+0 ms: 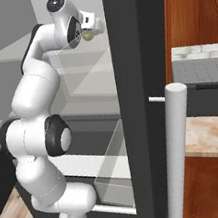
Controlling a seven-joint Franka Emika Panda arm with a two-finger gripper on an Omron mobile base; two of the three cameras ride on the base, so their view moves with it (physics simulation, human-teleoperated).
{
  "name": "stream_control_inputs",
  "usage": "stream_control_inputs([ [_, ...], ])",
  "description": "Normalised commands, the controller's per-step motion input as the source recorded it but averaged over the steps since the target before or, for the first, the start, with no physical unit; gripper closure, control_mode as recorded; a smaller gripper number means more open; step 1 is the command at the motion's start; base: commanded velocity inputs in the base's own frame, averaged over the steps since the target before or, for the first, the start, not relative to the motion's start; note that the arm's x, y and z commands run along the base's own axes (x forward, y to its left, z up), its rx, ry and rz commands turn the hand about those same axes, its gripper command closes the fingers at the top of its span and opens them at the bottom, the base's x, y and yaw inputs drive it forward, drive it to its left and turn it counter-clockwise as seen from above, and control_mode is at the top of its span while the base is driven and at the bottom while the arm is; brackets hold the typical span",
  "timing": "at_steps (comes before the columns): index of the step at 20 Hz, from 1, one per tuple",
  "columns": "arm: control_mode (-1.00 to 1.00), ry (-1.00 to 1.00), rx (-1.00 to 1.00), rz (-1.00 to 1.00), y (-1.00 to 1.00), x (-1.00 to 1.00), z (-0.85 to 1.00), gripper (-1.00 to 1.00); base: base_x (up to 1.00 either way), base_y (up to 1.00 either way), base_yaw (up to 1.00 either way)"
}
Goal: Place one lemon and one steak in each tupperware on the nearby counter, to pack two identical lunches.
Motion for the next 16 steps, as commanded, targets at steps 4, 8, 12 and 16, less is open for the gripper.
stream_control_inputs([
  [4, -1.00, 0.00, 0.00, 0.00, -0.14, 0.34, -0.03, -1.00, 0.00, 0.00, 0.00],
  [8, -1.00, 0.01, 0.00, 0.00, -0.04, 0.00, -0.19, -1.00, 0.00, 0.00, 0.00],
  [12, -1.00, 0.02, 0.00, 0.00, 0.00, 0.00, -0.31, -1.00, 0.00, 0.00, 0.00],
  [16, -1.00, 0.02, 0.00, 0.00, 0.00, 0.06, -0.31, -1.00, 0.00, 0.00, 0.00],
])
